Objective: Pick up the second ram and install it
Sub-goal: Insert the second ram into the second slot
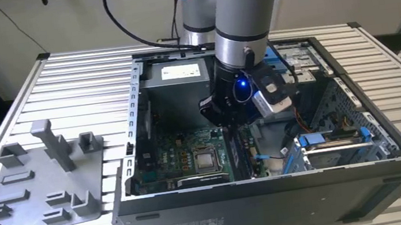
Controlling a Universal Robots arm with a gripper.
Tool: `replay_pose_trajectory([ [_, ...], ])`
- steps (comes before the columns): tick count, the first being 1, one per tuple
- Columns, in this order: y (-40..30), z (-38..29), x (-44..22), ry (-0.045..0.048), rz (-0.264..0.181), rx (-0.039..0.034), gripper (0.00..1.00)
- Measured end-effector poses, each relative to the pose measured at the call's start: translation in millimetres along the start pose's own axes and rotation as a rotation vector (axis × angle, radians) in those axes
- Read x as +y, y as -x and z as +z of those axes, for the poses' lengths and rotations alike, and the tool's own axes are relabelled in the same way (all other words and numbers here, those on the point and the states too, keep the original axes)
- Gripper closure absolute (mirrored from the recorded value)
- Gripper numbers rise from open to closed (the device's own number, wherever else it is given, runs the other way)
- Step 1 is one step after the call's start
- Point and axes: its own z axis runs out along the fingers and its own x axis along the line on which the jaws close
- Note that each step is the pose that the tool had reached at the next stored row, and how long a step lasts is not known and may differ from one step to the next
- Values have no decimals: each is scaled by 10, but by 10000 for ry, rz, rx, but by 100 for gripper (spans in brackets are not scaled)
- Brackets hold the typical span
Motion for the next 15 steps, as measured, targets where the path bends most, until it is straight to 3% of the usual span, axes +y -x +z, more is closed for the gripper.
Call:
replay_pose_trajectory([
  [9, 14, 93, -9, -2, 0, 1, 86],
  [15, 20, 116, -42, 0, 109, 8, 86],
])
